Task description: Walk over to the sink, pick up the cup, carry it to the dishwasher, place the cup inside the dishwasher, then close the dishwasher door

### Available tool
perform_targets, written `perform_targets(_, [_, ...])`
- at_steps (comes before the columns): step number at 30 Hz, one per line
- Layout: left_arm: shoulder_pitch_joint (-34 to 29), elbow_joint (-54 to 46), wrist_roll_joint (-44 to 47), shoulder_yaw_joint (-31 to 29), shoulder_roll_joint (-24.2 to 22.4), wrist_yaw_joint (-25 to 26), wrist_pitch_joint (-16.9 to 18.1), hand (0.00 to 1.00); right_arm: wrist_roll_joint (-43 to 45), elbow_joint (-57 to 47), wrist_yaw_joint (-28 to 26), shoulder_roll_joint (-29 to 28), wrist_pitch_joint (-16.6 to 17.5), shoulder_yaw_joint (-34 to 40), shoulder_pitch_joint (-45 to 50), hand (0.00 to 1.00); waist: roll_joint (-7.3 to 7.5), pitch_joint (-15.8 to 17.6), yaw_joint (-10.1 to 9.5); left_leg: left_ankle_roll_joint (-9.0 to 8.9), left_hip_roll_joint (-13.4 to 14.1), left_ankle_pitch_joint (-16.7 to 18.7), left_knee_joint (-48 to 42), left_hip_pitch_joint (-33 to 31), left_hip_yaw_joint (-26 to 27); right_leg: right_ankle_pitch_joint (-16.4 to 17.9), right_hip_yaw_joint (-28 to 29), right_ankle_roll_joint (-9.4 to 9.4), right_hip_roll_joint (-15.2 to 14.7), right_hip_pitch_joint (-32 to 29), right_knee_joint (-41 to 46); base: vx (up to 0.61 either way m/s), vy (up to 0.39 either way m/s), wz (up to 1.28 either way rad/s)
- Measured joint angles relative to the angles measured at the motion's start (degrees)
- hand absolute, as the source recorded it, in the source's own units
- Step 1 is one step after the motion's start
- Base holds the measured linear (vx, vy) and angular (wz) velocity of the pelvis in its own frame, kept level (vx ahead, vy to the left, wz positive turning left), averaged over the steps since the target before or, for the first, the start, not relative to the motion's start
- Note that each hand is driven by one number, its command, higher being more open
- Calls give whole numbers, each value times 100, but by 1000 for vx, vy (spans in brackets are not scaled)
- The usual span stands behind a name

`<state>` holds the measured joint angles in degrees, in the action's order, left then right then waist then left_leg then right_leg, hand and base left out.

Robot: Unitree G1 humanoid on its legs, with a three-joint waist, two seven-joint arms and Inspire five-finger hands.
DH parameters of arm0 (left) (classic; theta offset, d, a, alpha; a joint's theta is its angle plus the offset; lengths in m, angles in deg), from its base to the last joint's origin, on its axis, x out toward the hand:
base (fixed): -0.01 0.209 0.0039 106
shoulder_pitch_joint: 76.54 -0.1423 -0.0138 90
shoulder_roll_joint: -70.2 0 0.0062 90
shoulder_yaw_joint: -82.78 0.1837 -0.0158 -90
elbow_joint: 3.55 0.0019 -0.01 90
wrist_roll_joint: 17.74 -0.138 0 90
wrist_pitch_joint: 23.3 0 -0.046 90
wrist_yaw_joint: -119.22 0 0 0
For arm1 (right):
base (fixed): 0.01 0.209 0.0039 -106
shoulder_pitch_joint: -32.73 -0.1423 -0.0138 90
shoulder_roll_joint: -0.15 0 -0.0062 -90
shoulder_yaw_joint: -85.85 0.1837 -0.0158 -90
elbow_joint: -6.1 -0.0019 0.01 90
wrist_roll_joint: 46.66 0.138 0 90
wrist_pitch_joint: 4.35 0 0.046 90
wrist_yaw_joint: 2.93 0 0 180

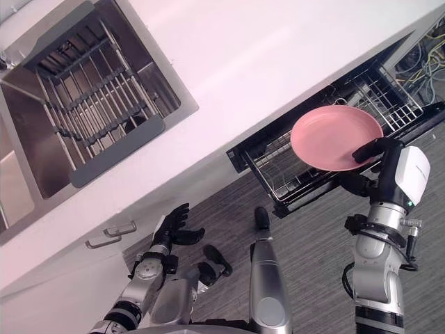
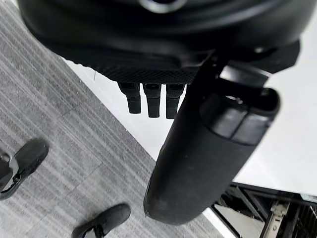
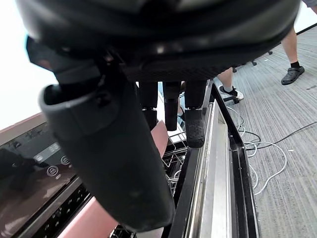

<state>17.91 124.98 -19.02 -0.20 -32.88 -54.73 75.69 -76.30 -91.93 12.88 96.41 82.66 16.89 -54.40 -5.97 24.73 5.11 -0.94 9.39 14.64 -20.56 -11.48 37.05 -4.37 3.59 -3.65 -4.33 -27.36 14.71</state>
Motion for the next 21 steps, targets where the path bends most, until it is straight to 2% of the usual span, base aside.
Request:
perform_targets(4, [-74, 20, -11, -2, 48, -7, -2, 90, -5, 0, -164, 29, 97, -11, -16, 30, 106, -9, 14, 38, -8, 32, -76, -65, -69, -9, -33, -17, -39, -1, -7, 13, 13, 9])
perform_targets(7, [-74, 60, -13, -108, 84, -9, -3, 90, -4, 10, -282, 278, 172, -134, -38, 30, 133, -9, 20, 57, -32, 40, -104, -138, -123, -19, -65, -35, -75, -29, -9, 12, 6, 8])
perform_targets(8, [-74, 62, -14, -108, 105, -9, -2, 90, -4, 30, -319, 330, 207, -144, -58, 90, 135, -8, 22, 62, -33, 43, -116, -159, -134, -22, -71, -39, -77, -39, -9, 6, -4, 7])
perform_targets(13, [-66, 167, -51, -105, 264, -45, -2, 90, 32, 900, -599, 755, 278, -446, -669, 90, 242, -2, 38, 95, -68, 29, -143, -213, -205, -40, -107, -64, -132, -52, -3, -7, -8, 7])
perform_targets(16, [-68, 213, -51, -102, 271, -106, -9, 90, 70, 1444, -744, 899, 246, -581, -975, 90, 250, -2, 34, 126, -123, 11, -138, -267, -278, -53, -152, -83, -173, -65, -4, -9, -6, 12])
perform_targets(21, [-66, 203, -48, -107, 283, -108, -11, 90, 140, 1647, -832, 901, 196, -641, -1224, 90, 250, -2, 23, 151, -181, 2, -132, -325, -323, -88, -177, -117, -231, -78, -44, 1, 4, 7])
